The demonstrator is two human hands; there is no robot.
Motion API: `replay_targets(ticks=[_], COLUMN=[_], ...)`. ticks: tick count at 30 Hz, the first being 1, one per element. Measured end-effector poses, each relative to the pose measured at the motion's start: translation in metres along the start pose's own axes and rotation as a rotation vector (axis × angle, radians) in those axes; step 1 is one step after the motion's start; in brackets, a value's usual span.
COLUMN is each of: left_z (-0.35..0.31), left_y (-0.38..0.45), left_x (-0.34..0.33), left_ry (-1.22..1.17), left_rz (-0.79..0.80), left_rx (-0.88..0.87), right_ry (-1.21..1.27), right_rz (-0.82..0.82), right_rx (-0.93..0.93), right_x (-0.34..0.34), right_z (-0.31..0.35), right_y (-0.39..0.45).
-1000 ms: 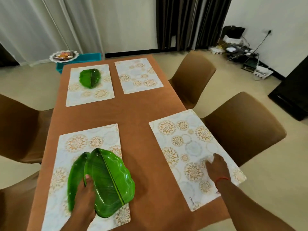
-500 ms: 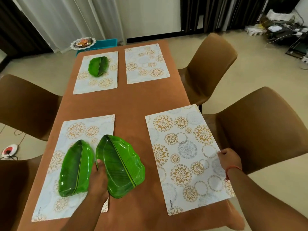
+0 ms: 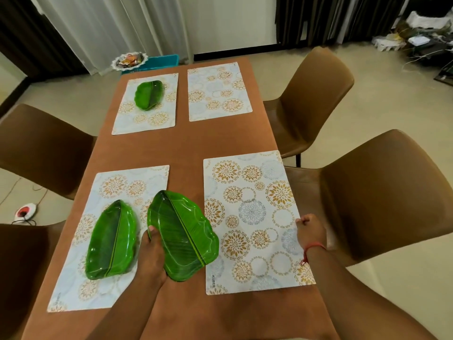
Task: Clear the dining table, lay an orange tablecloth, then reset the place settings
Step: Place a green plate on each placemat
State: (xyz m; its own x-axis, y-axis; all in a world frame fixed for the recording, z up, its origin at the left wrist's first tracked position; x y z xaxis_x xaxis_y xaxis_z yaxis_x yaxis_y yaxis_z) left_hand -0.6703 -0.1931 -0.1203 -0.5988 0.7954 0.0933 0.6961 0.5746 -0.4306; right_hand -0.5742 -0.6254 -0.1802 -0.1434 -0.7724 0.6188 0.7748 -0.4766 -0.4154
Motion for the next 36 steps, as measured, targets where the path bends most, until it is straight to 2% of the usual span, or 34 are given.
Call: replay_targets(ticks=[11, 22, 36], left_z=[-0.007, -0.003, 0.004], left_y=[-0.004, -0.005, 0.002], left_x=[0.026, 0.036, 0.036], left_ry=[-0.029, -0.045, -0.08], left_rz=[-0.042, -0.064, -0.051], left_rx=[-0.031, 0.038, 0.053], right_ry=[-0.106, -0.234, -0.294], right_rz=[0.029, 0.031, 0.049], right_rx=[0.086, 0.13, 0.108], right_x=[-0.033, -0.036, -0.041], right_z=[0.021, 0.024, 0.023], right_y=[-0.016, -0.015, -0.029])
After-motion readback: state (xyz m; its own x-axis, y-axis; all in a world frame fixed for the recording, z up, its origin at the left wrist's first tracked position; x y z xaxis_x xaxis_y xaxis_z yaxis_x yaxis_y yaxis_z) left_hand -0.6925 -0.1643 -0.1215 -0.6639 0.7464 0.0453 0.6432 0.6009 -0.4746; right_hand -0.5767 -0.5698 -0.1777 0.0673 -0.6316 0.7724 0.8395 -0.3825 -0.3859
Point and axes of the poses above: each hand's wrist, its own y-axis towards the middle knuckle, its own x-axis out of the back of the hand, z = x × y, the point moved 6 cm from there along y, towards the middle knuckle, and after that the axes turned 3 degrees about -x, right-handed, at the moved point
